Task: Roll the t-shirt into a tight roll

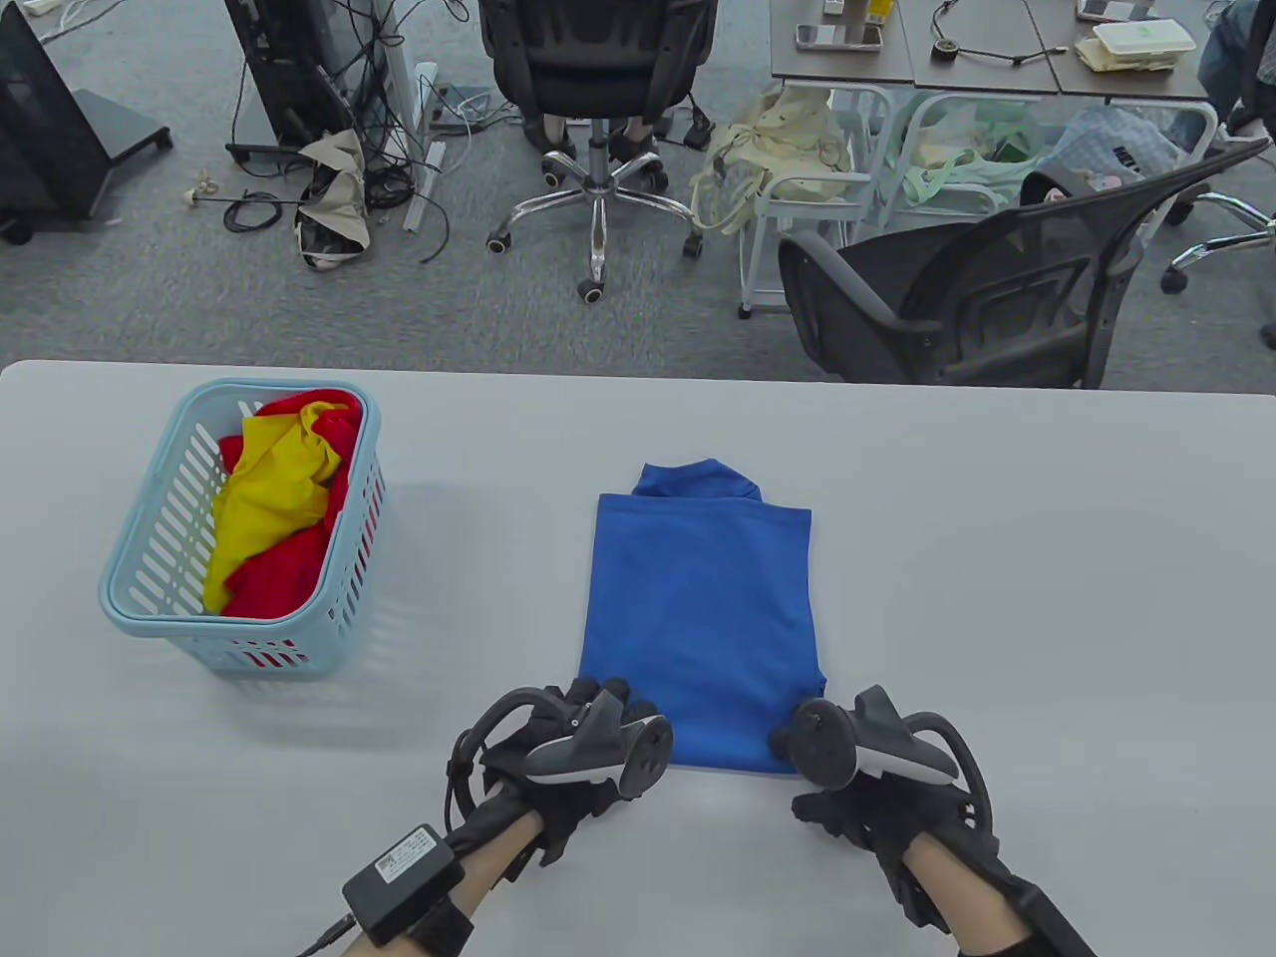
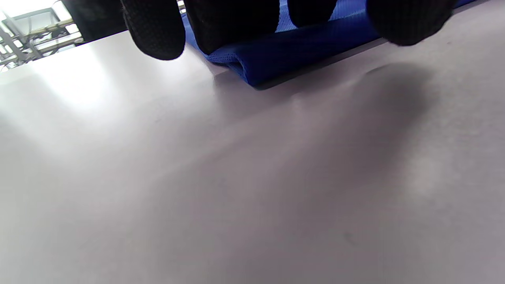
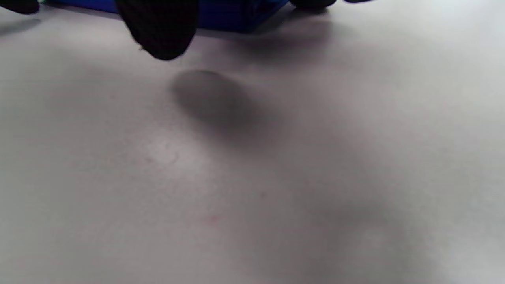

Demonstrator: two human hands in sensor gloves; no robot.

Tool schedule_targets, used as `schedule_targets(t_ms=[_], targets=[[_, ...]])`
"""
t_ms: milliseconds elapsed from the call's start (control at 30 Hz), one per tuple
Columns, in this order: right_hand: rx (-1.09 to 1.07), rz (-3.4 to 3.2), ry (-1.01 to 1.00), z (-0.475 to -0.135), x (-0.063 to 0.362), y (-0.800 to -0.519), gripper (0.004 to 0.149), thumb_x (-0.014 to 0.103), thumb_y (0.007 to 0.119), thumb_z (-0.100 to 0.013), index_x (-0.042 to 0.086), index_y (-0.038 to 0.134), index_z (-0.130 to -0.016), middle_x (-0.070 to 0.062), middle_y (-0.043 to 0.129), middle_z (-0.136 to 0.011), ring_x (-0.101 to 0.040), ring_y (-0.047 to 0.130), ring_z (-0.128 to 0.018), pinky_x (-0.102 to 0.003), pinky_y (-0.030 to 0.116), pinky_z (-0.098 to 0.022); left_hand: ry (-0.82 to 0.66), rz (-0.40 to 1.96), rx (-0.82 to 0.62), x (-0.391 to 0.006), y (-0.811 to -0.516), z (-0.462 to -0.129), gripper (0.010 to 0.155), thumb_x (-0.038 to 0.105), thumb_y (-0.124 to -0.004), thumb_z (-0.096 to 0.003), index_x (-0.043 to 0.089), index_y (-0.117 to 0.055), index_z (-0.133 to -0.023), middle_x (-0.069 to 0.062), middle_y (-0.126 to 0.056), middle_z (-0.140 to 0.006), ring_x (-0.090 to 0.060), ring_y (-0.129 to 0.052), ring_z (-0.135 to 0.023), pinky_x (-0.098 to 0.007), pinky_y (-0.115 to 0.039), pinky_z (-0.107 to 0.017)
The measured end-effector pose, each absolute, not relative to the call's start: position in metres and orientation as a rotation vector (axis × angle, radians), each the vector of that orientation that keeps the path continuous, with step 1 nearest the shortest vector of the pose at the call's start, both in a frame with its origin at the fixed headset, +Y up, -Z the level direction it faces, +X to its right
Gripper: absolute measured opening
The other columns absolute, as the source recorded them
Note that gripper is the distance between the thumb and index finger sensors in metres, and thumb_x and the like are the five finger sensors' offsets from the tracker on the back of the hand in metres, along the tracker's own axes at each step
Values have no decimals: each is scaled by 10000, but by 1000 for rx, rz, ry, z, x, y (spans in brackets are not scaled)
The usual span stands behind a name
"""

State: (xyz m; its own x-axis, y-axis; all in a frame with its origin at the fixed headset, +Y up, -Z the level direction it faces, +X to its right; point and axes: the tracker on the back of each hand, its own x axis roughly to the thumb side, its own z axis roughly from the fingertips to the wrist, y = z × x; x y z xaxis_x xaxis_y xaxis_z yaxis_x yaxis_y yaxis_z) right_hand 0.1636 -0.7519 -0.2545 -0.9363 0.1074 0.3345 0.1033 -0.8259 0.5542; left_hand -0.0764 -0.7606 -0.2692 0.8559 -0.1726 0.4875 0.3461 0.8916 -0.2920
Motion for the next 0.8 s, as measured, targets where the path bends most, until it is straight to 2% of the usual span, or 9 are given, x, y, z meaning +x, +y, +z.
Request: schedule_targets(t_ms=[67,300,400,500,600,800], targets=[[595,3013,884,-255,157,-750,718,410,766,-609,206,384,-1182,-200,235,-1227,-486,442,-1103,-636,458,-734,-412,-206,-393,-76,-761,-266,741,625,-598,-527,305,-409,-1168,-107,-471,-1226,-372,-601,-1111,-573,-658,-759],[647,3035,854,-247,157,-750,710,402,785,-598,220,404,-1169,-167,284,-1218,-452,491,-1094,-633,466,-734,-395,-301,-318,-74,-759,-263,750,567,-724,-488,302,-469,-1141,-9,-586,-1172,-263,-725,-1046,-519,-675,-776],[610,3052,824,-251,156,-753,762,412,768,-611,231,307,-1190,-132,279,-1212,-421,495,-1079,-629,449,-742,-414,-296,-308,-82,-759,-268,725,572,-717,-496,326,-481,-1136,11,-603,-1164,-243,-735,-1047,-538,-656,-790],[562,3069,789,-255,153,-754,720,412,759,-623,244,339,-1182,-112,311,-1200,-404,533,-1050,-616,456,-745,-425,-243,-276,-87,-761,-270,680,532,-737,-509,336,-513,-1120,21,-624,-1145,-243,-743,-1030,-543,-649,-791],[531,3060,793,-254,153,-754,699,409,764,-621,242,367,-1172,-111,319,-1199,-403,533,-1052,-614,467,-740,-420,-314,-224,-85,-759,-267,635,510,-743,-509,349,-554,-1094,47,-687,-1109,-212,-798,-1000,-519,-679,-786],[490,3040,723,-262,154,-754,602,385,782,-631,263,468,-1131,-78,416,-1171,-380,608,-1004,-605,490,-739,-418,-349,-135,-82,-759,-266,545,468,-766,-513,367,-637,-1033,115,-828,-968,-136,-919,-876,-479,-737,-764]])
